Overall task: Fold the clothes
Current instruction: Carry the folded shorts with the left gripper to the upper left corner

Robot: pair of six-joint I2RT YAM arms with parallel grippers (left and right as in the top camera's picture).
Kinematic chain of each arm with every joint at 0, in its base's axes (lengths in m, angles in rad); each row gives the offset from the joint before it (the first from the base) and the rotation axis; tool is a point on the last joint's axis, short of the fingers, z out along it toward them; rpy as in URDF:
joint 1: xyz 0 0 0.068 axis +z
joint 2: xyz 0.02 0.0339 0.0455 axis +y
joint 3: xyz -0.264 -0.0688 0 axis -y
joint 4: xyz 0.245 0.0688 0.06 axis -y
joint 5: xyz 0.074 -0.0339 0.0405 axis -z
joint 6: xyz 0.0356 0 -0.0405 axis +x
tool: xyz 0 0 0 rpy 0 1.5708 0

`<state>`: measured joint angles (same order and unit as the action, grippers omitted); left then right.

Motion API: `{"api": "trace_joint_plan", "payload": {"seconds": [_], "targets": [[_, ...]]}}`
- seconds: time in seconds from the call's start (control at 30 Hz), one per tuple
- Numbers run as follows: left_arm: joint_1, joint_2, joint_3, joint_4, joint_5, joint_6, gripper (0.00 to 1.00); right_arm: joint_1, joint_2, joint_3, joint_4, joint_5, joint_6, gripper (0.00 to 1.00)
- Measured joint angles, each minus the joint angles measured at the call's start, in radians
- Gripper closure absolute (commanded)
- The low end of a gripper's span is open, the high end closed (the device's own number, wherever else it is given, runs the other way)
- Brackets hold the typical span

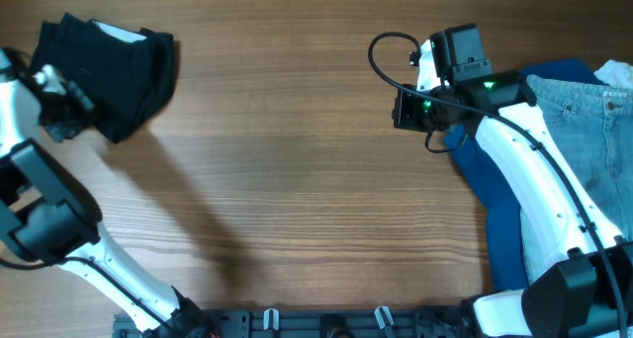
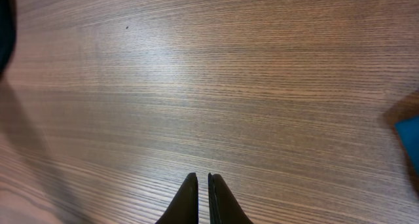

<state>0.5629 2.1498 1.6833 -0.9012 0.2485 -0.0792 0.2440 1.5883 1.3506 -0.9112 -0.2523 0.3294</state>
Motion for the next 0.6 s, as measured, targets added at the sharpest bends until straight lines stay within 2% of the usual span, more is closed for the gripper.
{"api": "trace_joint_plan", "payload": {"seconds": [0.1,0.17,0.23,0.3,0.37,0.4,0.53,0.57,0.6], "targets": [[-0.039,0.003,-0.016,-0.088,-0.043,-0.005,0.35,0.0,0.0,0.0,0.012,0.0,0.003,0.91],[-0.029,-0.002,-0.01,-0.156,-0.047,-0.008,0.3,0.0,0.0,0.0,0.015,0.0,0.004,0.91],[-0.014,-0.025,0.008,-0.198,-0.051,-0.01,0.46,0.0,0.0,0.0,0.018,0.0,0.004,0.91],[0.004,-0.089,0.027,-0.192,-0.046,-0.016,0.79,0.0,0.0,0.0,0.021,0.0,0.004,0.91],[0.004,-0.153,0.05,-0.149,-0.038,-0.028,0.93,0.0,0.0,0.0,0.03,0.0,0.004,0.91],[-0.005,-0.17,0.053,-0.117,-0.035,-0.027,0.96,0.0,0.0,0.0,0.031,0.0,0.004,0.91],[-0.066,-0.159,0.004,-0.014,-0.03,-0.031,0.94,0.0,0.0,0.0,0.033,0.0,0.007,0.91],[-0.097,-0.112,-0.061,0.043,-0.032,-0.031,0.79,0.0,0.0,0.0,0.033,0.0,0.007,0.91],[-0.111,-0.074,-0.105,0.075,-0.036,-0.031,0.7,0.0,0.0,0.0,0.033,0.0,0.007,0.91]]}}
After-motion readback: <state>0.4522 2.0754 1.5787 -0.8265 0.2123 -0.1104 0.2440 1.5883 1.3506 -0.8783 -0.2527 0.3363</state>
